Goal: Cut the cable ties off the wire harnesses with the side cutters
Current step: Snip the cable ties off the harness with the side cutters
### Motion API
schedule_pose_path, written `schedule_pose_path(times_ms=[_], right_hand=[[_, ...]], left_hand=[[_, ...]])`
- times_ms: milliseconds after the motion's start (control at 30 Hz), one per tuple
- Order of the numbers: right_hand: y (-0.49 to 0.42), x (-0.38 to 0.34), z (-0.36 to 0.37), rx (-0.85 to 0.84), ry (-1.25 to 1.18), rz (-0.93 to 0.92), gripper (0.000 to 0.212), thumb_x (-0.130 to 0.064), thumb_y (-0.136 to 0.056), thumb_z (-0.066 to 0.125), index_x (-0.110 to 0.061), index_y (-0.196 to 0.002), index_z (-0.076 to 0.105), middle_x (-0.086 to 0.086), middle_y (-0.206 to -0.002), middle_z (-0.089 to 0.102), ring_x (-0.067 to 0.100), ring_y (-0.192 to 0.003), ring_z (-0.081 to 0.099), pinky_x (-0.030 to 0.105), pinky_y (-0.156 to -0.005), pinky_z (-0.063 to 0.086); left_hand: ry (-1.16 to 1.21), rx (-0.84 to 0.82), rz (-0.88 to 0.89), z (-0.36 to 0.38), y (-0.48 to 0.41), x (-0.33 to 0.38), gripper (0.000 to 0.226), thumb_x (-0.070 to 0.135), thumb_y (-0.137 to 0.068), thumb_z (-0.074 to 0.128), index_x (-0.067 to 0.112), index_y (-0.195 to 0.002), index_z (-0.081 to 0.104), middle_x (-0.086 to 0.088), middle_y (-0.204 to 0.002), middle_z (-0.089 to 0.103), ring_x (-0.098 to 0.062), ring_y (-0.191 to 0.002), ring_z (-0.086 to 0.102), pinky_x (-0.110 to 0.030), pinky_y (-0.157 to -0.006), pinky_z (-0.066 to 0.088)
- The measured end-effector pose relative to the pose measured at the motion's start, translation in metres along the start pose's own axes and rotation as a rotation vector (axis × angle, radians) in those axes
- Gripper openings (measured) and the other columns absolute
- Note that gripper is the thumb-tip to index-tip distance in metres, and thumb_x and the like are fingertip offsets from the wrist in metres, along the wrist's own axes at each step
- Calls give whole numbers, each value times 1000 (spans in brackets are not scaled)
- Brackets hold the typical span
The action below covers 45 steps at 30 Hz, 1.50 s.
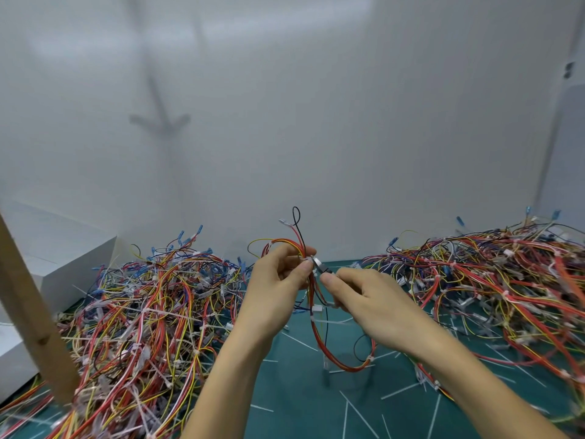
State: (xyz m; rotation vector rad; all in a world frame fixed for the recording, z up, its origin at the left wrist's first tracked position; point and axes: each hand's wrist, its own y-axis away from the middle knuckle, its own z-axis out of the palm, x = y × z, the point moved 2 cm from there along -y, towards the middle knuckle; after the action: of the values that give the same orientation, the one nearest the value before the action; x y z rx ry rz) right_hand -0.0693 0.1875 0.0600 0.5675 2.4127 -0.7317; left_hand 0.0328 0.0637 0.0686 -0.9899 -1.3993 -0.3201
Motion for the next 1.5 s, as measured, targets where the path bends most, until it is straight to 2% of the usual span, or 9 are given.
schedule_pose_path(times_ms=[200, 333, 567, 800, 900, 1067, 1167, 1367, 1500], right_hand=[[-1, -3, 0, 1, 1, -8, 63, -70, -87, 30, -13, -75, 54, 9, -71, 61, 22, -67, 54, 45, -66, 45], [0, -2, -1, 4, 0, -13, 61, -68, -91, 32, -13, -75, 55, 9, -71, 61, 22, -68, 55, 44, -66, 45], [0, -5, -1, 11, -1, -31, 60, -64, -92, 34, -12, -73, 55, 11, -71, 62, 24, -68, 55, 44, -66, 44], [0, -5, 0, 23, 0, -22, 56, -59, -97, 38, -12, -70, 53, 11, -68, 60, 22, -65, 53, 42, -65, 43], [0, -5, -1, 20, -8, -23, 57, -58, -98, 39, -9, -70, 53, 13, -68, 58, 20, -60, 47, 43, -64, 42], [0, -6, -3, 18, -19, -31, 57, -57, -97, 39, -8, -71, 52, 15, -69, 58, 20, -61, 47, 38, -62, 38], [0, -5, -2, 9, -19, -24, 57, -57, -98, 39, -8, -71, 53, 15, -70, 58, 19, -59, 45, 37, -62, 38], [0, -3, 0, -2, -49, -8, 57, -56, -97, 41, -8, -70, 53, 16, -69, 58, 11, -53, 41, 38, -60, 41], [0, -3, 1, -15, -77, 0, 56, -56, -98, 41, -8, -71, 54, 15, -67, 58, 11, -51, 41, 37, -58, 41]], left_hand=[[-3, 4, 5, 1, -1, 2, 17, 8, -97, 58, 18, -105, 69, -8, -96, 72, -21, -94, 69, -21, -79, 57], [-11, 2, 4, 0, -1, 3, 17, 9, -96, 58, 19, -104, 69, -6, -96, 73, -18, -92, 70, -18, -75, 55], [-26, 4, -2, -1, -1, 4, 16, 10, -95, 60, 19, -104, 70, -7, -98, 73, -18, -94, 70, -21, -79, 56], [-123, 13, 27, 0, -2, 7, 16, 10, -96, 59, 21, -101, 70, 1, -91, 72, -6, -85, 68, -19, -79, 55], [-172, 27, 42, 0, -3, 8, 15, 11, -96, 60, 21, -101, 69, 1, -90, 71, -6, -84, 68, -23, -81, 56], [-211, 28, 45, 1, -4, 10, 15, 13, -96, 60, 24, -100, 69, 2, -90, 71, -7, -86, 68, -23, -81, 55], [-221, 25, 40, 0, -4, 11, 16, 12, -96, 60, 25, -99, 69, 1, -90, 72, -9, -87, 68, -26, -82, 56], [-239, 27, 25, 2, -2, 12, 18, 10, -96, 59, 25, -97, 69, -1, -90, 72, -15, -90, 69, -40, -89, 56], [-250, 26, 23, 1, -2, 13, 17, 12, -96, 59, 25, -96, 69, -1, -89, 72, -16, -89, 69, -42, -89, 56]])
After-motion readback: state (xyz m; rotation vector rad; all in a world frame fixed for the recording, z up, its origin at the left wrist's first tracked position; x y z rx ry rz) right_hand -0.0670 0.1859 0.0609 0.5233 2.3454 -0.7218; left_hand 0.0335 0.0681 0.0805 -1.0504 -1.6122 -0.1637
